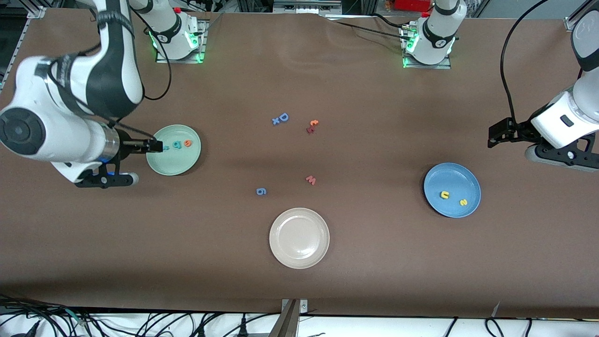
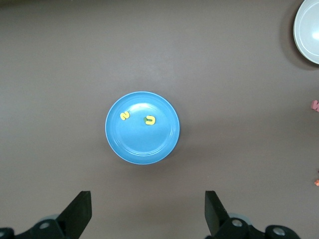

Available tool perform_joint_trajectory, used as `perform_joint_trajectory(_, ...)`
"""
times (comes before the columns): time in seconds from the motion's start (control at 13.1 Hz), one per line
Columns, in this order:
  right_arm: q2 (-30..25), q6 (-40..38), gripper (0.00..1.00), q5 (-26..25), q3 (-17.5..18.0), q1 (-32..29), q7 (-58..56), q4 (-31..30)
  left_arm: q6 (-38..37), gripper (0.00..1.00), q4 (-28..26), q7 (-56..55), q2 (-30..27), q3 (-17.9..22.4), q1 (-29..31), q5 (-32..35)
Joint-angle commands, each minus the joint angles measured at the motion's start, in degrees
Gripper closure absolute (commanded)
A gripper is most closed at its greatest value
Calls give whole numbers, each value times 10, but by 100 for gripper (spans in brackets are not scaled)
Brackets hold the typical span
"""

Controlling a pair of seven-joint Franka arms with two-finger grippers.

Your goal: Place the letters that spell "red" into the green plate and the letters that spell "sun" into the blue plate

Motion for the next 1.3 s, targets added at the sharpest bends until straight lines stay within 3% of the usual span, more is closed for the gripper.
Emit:
perform_joint_trajectory(0.0, -58, -10, 0, -63, 108, -67, 47, -9, -14, 0, 10, 2, -5, 2, 5, -13)
perform_joint_trajectory(0.23, -111, 21, 0, -121, 245, -172, 74, -61, -14, 0, 10, 4, -5, 3, 5, -12)
perform_joint_trajectory(0.46, -183, 104, 0, -137, 327, -277, 71, -156, -14, 0, 10, 46, -5, 4, 6, -14)
perform_joint_trajectory(0.76, -249, 96, 0, -136, 342, -365, 63, -175, -14, 0, 9, 47, -6, 4, 6, -13)
perform_joint_trajectory(0.92, -269, 75, 0, -136, 384, -421, 56, -171, -14, 0, 9, 47, -6, 4, 6, -13)
perform_joint_trajectory(1.22, -269, 77, 0, -147, 393, -428, 57, -173, -14, 0, 9, 47, -8, 3, 6, -13)
